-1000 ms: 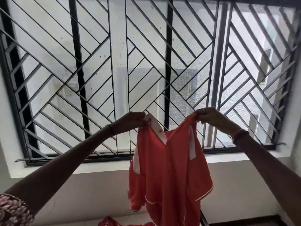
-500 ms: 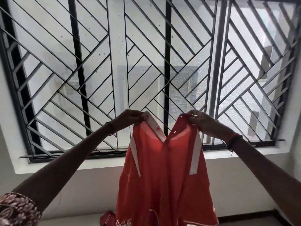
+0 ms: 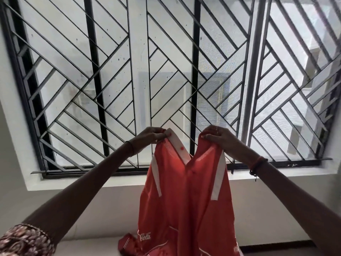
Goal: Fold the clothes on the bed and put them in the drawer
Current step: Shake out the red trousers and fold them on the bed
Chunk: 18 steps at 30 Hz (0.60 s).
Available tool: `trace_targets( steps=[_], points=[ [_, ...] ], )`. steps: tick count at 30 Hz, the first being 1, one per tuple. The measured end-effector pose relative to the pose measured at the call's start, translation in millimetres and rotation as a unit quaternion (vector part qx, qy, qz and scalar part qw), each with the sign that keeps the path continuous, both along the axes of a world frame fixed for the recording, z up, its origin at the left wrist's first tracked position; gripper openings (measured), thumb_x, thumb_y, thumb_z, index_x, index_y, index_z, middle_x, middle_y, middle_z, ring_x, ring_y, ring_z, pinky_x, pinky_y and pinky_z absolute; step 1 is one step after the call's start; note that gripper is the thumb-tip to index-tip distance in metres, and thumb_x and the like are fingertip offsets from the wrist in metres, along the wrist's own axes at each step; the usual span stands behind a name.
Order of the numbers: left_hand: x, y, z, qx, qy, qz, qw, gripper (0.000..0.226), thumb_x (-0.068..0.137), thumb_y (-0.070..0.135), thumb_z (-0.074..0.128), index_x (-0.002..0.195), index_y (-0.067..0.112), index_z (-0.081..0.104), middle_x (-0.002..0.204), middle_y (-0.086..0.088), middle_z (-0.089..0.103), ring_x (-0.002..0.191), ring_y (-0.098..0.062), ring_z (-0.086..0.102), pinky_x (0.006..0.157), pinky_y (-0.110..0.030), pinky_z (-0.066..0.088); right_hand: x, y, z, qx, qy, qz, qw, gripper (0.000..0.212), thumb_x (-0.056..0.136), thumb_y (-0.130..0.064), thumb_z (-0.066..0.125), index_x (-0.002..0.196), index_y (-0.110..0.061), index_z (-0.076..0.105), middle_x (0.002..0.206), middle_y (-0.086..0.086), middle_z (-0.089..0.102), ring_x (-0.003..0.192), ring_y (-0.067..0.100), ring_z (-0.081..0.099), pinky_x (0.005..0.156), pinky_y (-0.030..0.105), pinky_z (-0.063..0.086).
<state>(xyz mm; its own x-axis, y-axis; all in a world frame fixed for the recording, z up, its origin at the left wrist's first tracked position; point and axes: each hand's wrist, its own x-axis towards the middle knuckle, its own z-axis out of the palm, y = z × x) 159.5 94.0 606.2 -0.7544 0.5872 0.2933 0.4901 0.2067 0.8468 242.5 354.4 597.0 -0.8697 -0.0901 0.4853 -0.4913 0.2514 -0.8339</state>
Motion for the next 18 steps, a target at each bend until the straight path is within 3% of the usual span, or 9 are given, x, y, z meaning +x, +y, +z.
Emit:
trace_targets(
  steps=[5,7,10,15,18],
  points=[
    [0.5,6.4,-2.4,0.020,0.020,0.012,1.000,0.015,0.089,0.031,0.063,0.087,0.016,0.066,0.084,0.001,0.058,0.083,-0.011,0.052,0.079,-0.027,0.042,-4.7,-7.5,-2.0,0.021,0.025,-0.021,0.999,0.023,0.084,0.009,0.059,0.082,-0.013,0.065,0.070,-0.012,0.069,0.069,-0.004,0.059,0.067,0.007,0.045],
    [1.6,12.0,-1.8,0.024,0.016,0.014,0.999,0.018,0.091,0.029,0.061,0.091,0.012,0.067,0.084,0.000,0.058,0.084,-0.011,0.052,0.080,-0.028,0.042,-3.1,-12.2,0.6,0.031,0.047,-0.042,0.998,0.022,0.083,0.006,0.062,0.080,-0.016,0.064,0.068,-0.008,0.067,0.065,-0.003,0.057,0.063,0.007,0.044],
    [6.2,22.1,1.5,0.038,-0.007,0.008,0.999,0.020,0.090,0.028,0.061,0.098,0.010,0.068,0.085,0.006,0.063,0.084,-0.005,0.058,0.079,-0.023,0.045,-5.5,-15.4,3.0,0.051,0.084,-0.105,0.990,0.010,0.072,-0.013,0.059,0.075,-0.023,0.061,0.067,0.004,0.056,0.060,0.004,0.049,0.055,0.015,0.038],
    [10.5,36.3,7.7,0.055,-0.046,-0.013,0.997,0.031,0.089,0.028,0.063,0.108,0.005,0.067,0.096,0.001,0.065,0.093,-0.008,0.059,0.084,-0.027,0.047,-6.6,-15.7,3.0,0.047,0.101,-0.124,0.986,0.028,0.084,0.002,0.059,0.077,-0.024,0.061,0.067,0.003,0.056,0.060,0.006,0.049,0.055,0.018,0.039],
    [14.5,41.9,9.6,0.044,-0.056,-0.018,0.997,0.048,0.082,0.037,0.067,0.112,-0.001,0.065,0.100,-0.006,0.062,0.096,-0.014,0.057,0.092,-0.036,0.044,-5.4,-17.5,3.2,0.078,0.108,-0.101,0.986,0.025,0.086,0.000,0.063,0.080,-0.025,0.063,0.067,0.021,0.059,0.067,0.014,0.050,0.060,0.025,0.037]
  ],
)
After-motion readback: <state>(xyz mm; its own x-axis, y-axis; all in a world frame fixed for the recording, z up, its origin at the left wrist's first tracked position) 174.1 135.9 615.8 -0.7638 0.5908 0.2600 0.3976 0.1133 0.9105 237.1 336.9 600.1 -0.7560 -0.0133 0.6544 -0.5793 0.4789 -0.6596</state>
